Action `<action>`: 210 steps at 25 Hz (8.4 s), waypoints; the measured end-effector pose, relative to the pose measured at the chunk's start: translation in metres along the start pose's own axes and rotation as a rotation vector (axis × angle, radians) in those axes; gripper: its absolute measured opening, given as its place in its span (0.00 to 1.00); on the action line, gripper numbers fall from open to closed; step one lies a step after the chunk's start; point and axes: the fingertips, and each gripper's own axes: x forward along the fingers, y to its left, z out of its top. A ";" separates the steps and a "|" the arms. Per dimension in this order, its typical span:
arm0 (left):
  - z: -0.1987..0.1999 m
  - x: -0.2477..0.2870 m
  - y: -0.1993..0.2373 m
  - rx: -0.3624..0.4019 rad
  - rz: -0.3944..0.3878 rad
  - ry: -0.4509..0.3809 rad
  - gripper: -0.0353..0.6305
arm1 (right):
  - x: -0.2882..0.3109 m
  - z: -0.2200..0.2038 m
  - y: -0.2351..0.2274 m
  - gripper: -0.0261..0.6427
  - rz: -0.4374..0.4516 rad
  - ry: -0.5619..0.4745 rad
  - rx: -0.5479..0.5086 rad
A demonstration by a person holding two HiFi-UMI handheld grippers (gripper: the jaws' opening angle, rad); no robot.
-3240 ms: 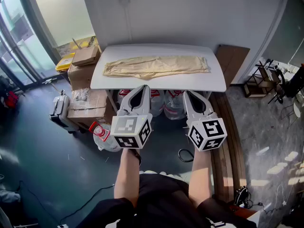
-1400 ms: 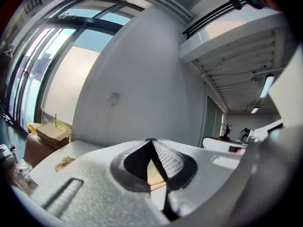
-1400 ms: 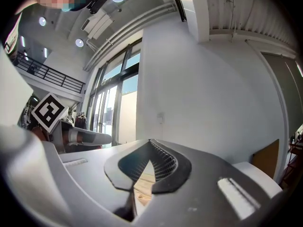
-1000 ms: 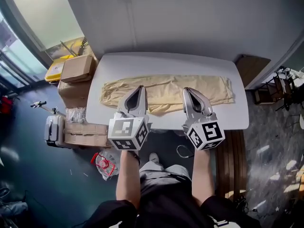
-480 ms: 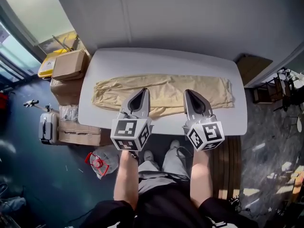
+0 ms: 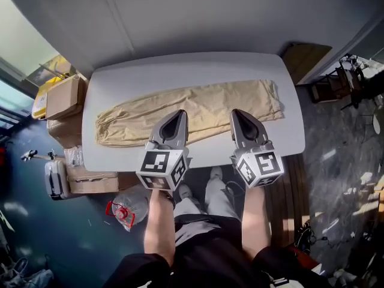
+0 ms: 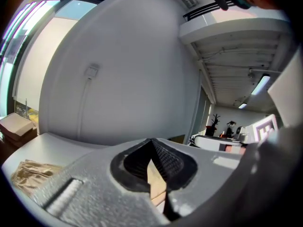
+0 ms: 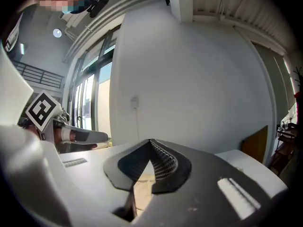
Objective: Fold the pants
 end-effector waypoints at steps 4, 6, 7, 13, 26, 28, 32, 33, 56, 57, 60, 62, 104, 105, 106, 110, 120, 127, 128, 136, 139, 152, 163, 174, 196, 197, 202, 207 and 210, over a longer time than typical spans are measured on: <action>-0.018 0.034 -0.036 0.000 -0.081 0.047 0.06 | -0.022 -0.009 -0.042 0.05 -0.088 0.016 0.018; -0.027 0.050 -0.051 -0.002 -0.114 0.067 0.06 | -0.033 -0.014 -0.063 0.05 -0.134 0.023 0.028; -0.031 0.058 -0.059 -0.003 -0.129 0.077 0.06 | -0.040 -0.017 -0.074 0.05 -0.157 0.026 0.036; -0.053 0.094 -0.101 -0.003 -0.196 0.131 0.06 | -0.074 -0.032 -0.133 0.05 -0.259 0.031 0.073; -0.101 0.178 -0.150 -0.019 -0.262 0.223 0.06 | -0.092 -0.083 -0.230 0.08 -0.364 0.112 0.162; -0.109 0.192 -0.158 -0.027 -0.273 0.231 0.06 | -0.092 -0.091 -0.244 0.10 -0.368 0.136 0.167; -0.129 0.219 -0.171 -0.010 -0.282 0.263 0.06 | -0.086 -0.110 -0.268 0.14 -0.364 0.186 0.183; -0.135 0.225 -0.174 -0.002 -0.285 0.276 0.06 | -0.085 -0.116 -0.273 0.15 -0.362 0.200 0.187; -0.214 0.305 -0.194 -0.026 -0.291 0.419 0.06 | -0.044 -0.224 -0.362 0.46 -0.382 0.481 0.290; -0.216 0.305 -0.193 -0.034 -0.285 0.422 0.06 | -0.041 -0.227 -0.364 0.48 -0.379 0.489 0.294; -0.222 0.301 -0.184 -0.066 -0.255 0.427 0.06 | -0.032 -0.236 -0.367 0.49 -0.372 0.531 0.301; -0.226 0.298 -0.179 -0.071 -0.239 0.442 0.06 | -0.026 -0.243 -0.367 0.49 -0.357 0.554 0.320; -0.194 0.271 -0.201 -0.058 -0.244 0.383 0.06 | -0.116 -0.234 -0.393 0.15 -0.458 0.607 0.383; -0.191 0.267 -0.195 -0.064 -0.235 0.376 0.06 | -0.115 -0.228 -0.391 0.15 -0.457 0.599 0.374; -0.188 0.264 -0.190 -0.071 -0.226 0.368 0.06 | -0.112 -0.222 -0.389 0.15 -0.455 0.591 0.362; -0.177 0.246 -0.167 -0.057 -0.193 0.338 0.06 | -0.097 -0.197 -0.377 0.14 -0.440 0.564 0.306; -0.125 0.192 -0.073 -0.120 -0.081 0.229 0.06 | -0.034 -0.143 -0.300 0.14 -0.347 0.533 0.196; -0.109 0.146 0.006 -0.171 0.040 0.177 0.06 | 0.024 -0.121 -0.234 0.14 -0.239 0.528 0.109; -0.109 0.139 0.016 -0.172 0.055 0.174 0.06 | 0.031 -0.119 -0.224 0.14 -0.224 0.527 0.101; -0.098 0.089 0.080 -0.170 0.132 0.150 0.06 | 0.088 -0.112 -0.135 0.14 -0.106 0.526 0.030; -0.094 0.072 0.102 -0.176 0.157 0.140 0.06 | 0.106 -0.116 -0.097 0.14 -0.044 0.542 -0.001; -0.140 0.027 0.174 -0.242 0.213 0.199 0.06 | 0.137 -0.239 0.063 0.14 0.243 0.825 -0.272; -0.157 0.023 0.189 -0.264 0.188 0.229 0.06 | 0.117 -0.299 0.130 0.24 0.511 0.977 -0.406; -0.131 0.047 0.164 -0.219 0.114 0.205 0.06 | 0.142 -0.227 0.087 0.09 0.289 0.702 -0.106; -0.081 0.135 -0.003 -0.038 -0.184 0.209 0.06 | 0.041 -0.092 -0.119 0.05 -0.273 0.414 -0.060; -0.082 0.137 -0.007 -0.039 -0.187 0.215 0.06 | 0.039 -0.094 -0.122 0.06 -0.271 0.418 -0.051; -0.096 0.144 -0.017 -0.029 -0.194 0.262 0.06 | 0.031 -0.115 -0.127 0.19 -0.234 0.461 0.016; -0.127 0.148 -0.025 -0.032 -0.218 0.332 0.12 | 0.024 -0.145 -0.131 0.24 -0.217 0.518 0.059; -0.147 0.150 -0.030 -0.035 -0.223 0.380 0.12 | 0.017 -0.165 -0.136 0.26 -0.216 0.558 0.091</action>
